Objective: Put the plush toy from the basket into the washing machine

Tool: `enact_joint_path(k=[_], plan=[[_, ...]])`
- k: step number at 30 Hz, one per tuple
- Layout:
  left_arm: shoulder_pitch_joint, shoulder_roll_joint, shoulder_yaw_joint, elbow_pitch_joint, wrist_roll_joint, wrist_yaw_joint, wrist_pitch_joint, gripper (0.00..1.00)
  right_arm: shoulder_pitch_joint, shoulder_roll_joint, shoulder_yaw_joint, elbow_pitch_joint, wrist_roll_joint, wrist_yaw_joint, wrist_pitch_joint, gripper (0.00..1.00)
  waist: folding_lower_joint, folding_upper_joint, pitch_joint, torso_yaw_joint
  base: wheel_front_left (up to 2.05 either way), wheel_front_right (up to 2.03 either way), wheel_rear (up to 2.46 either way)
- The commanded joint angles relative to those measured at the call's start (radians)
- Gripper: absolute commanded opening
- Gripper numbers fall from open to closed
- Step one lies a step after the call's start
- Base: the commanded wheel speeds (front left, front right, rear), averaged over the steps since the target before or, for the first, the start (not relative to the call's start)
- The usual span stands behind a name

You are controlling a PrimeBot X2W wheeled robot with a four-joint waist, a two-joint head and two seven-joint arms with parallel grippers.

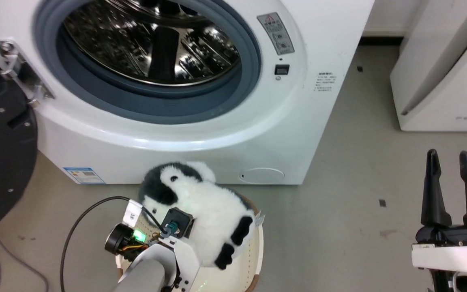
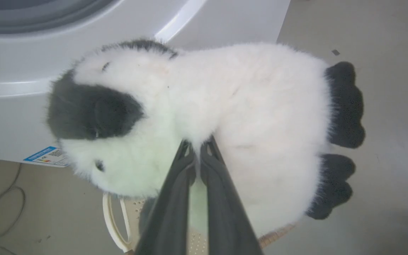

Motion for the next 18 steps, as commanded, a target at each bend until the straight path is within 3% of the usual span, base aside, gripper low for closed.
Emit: enact_joint_path(k=[1, 18], plan=[[0.022, 0.014, 0.012, -0.047, -0.005, 0.015, -0.009, 0.0, 0.015, -0.001, -0.004, 0.003, -0.007, -0.001, -0.005, 1.0, 0.0001, 0.0, -0.02, 0.016, 0.0, 0.0, 0.0], [0.11, 0.109, 0.116, -0.453, -0.014, 0.08, -0.01, 0.0, 0.043, -0.001, -0.007, 0.002, 0.0, -0.001, -0.005, 1.0, 0.0001, 0.0, -0.064, 0.046, 0.0, 0.0, 0.0]])
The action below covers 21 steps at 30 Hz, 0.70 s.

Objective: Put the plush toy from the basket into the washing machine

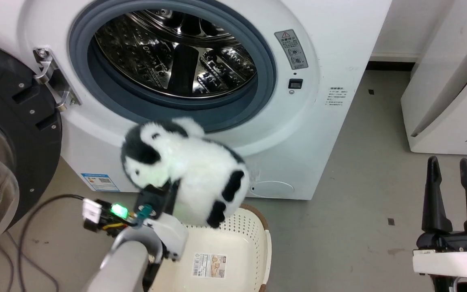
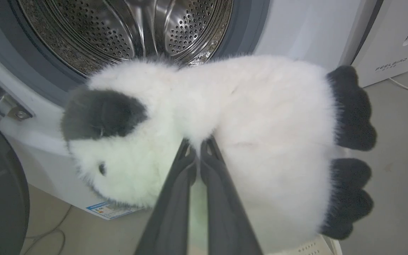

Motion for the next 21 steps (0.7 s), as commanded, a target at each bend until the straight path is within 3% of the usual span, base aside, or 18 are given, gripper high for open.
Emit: enact_joint_path(k=[1, 12, 21], plan=[[-0.001, 0.011, 0.022, -0.034, -0.007, 0.012, -0.007, 0.0, 0.014, -0.001, 0.002, 0.0, 0.0, -0.001, -0.005, 1.0, 0.0001, -0.0001, 0.007, -0.006, 0.0, 0.0, 0.0], [-0.065, 0.046, 0.152, -0.141, -0.024, 0.049, -0.007, 0.0, -0.024, -0.001, -0.001, -0.006, 0.006, -0.001, -0.005, 1.0, 0.0001, -0.0001, 0.083, -0.065, 0.0, 0.0, 0.0], [-0.183, 0.056, 0.235, -0.143, -0.016, 0.042, -0.007, 0.0, -0.079, -0.001, 0.001, -0.012, 0.01, -0.001, -0.005, 1.0, 0.0001, -0.0001, 0.195, -0.126, 0.0, 0.0, 0.0]])
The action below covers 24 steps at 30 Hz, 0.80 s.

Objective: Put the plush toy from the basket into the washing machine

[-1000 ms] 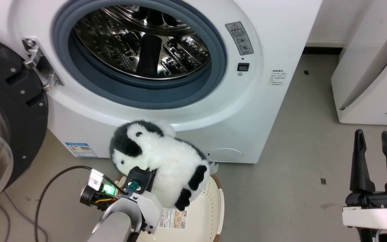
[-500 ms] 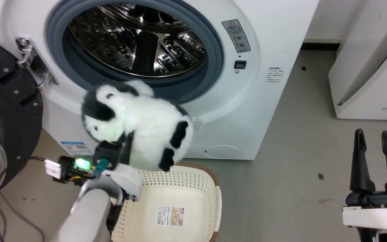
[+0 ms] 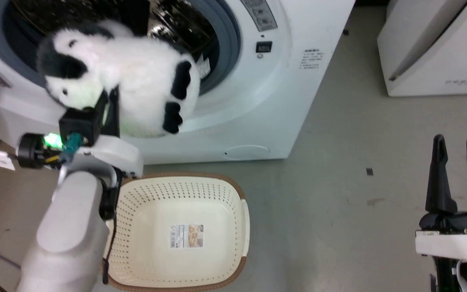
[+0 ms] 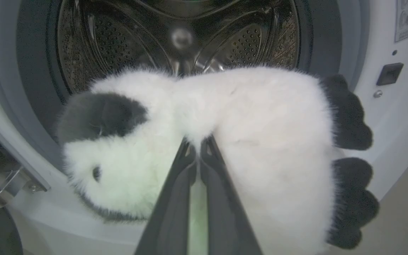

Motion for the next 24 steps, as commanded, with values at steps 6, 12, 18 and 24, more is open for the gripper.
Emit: enact_joint_path(k=[6, 12, 18, 24], plan=[[-0.117, 0.02, 0.034, 0.027, 0.025, -0.007, -0.007, 0.0, -0.06, -0.001, 0.003, -0.008, 0.014, -0.001, -0.005, 1.0, -0.0001, 0.0, 0.113, -0.06, 0.0, 0.0, 0.0], [-0.221, 0.047, 0.064, 0.058, 0.038, -0.01, -0.007, 0.0, -0.104, -0.001, 0.011, -0.014, 0.025, -0.001, -0.005, 1.0, -0.0001, 0.0, 0.192, -0.098, 0.0, 0.0, 0.0], [-0.332, 0.089, 0.091, 0.092, 0.047, -0.018, -0.007, 0.0, -0.15, -0.001, 0.014, -0.024, 0.041, -0.001, -0.005, 1.0, -0.0001, 0.0, 0.277, -0.135, 0.0, 0.0, 0.0], [-0.436, 0.123, 0.117, 0.137, 0.046, -0.022, -0.007, 0.0, -0.178, -0.001, 0.015, -0.028, 0.058, -0.001, -0.005, 1.0, -0.0001, 0.0, 0.343, -0.164, 0.0, 0.0, 0.0]])
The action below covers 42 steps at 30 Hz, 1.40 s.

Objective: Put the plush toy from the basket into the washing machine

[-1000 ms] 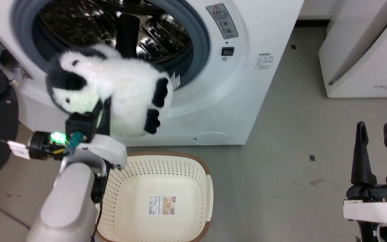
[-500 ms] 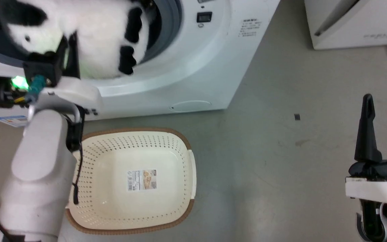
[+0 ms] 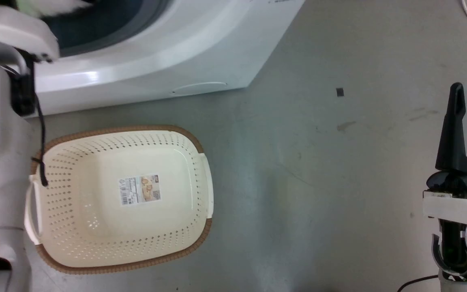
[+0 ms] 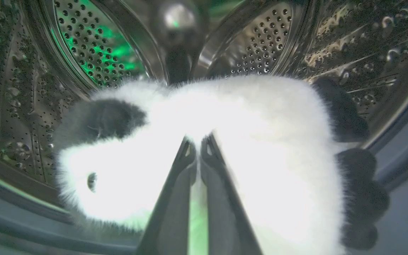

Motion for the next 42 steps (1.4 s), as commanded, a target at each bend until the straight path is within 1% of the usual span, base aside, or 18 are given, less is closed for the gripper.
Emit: enact_joint_path(k=[1, 9, 16, 26, 27, 28, 30, 32, 34, 42], plan=[[-0.036, 0.013, 0.01, 0.007, 0.004, -0.006, -0.007, 0.0, -0.017, -0.001, 0.001, -0.005, 0.006, -0.001, -0.005, 1.0, -0.0001, 0.0, 0.034, -0.024, 0.0, 0.0, 0.0], [-0.155, 0.054, 0.031, 0.06, -0.001, -0.015, -0.007, 0.0, -0.04, -0.001, 0.008, -0.006, 0.023, -0.001, -0.005, 1.0, -0.0001, 0.0, 0.089, -0.05, 0.0, 0.0, 0.0], [-0.259, 0.091, 0.035, 0.123, 0.005, -0.012, -0.007, 0.0, -0.059, -0.001, 0.02, -0.009, 0.037, -0.001, -0.005, 1.0, -0.0001, 0.0, 0.125, -0.072, 0.0, 0.0, 0.0], [-0.374, 0.107, 0.004, 0.218, 0.025, -0.009, -0.007, 0.0, -0.067, -0.001, 0.031, -0.01, 0.045, -0.001, -0.005, 1.0, -0.0001, 0.0, 0.156, -0.09, 0.0, 0.0, 0.0], [-0.38, 0.108, -0.002, 0.217, 0.032, -0.007, -0.007, 0.69, -0.067, -0.001, 0.031, -0.01, 0.045, -0.001, -0.005, 1.0, -0.0001, 0.0, 0.158, -0.09, 0.0, 0.0, 0.0], [-0.384, 0.107, -0.005, 0.216, 0.034, -0.005, -0.007, 1.0, -0.068, -0.001, 0.031, -0.009, 0.046, -0.001, -0.005, 1.0, -0.0001, 0.0, 0.159, -0.09, 0.0, 0.0, 0.0], [-0.384, 0.101, -0.006, 0.237, 0.028, -0.007, -0.006, 1.0, -0.068, -0.001, 0.033, -0.007, 0.046, -0.001, -0.005, 1.0, -0.0001, 0.0, 0.158, -0.09, 0.0, 0.0, 0.0], [-0.385, 0.108, -0.014, 0.259, 0.038, 0.005, -0.006, 1.0, -0.069, -0.001, 0.035, -0.005, 0.047, -0.001, -0.005, 1.0, -0.0001, 0.0, 0.156, -0.091, 0.0, 0.0, 0.0], [-0.385, 0.106, -0.012, 0.272, 0.033, 0.003, -0.003, 1.0, -0.069, -0.001, 0.036, -0.004, 0.047, -0.001, -0.005, 1.0, -0.0001, 0.0, 0.154, -0.092, 0.0, 0.0, 0.0], [-0.374, 0.093, -0.012, 0.341, 0.002, -0.021, 0.002, 1.0, -0.064, -0.001, 0.033, 0.003, 0.04, -0.001, -0.005, 1.0, -0.0001, 0.0, 0.129, -0.079, 0.0, 0.0, 0.0]])
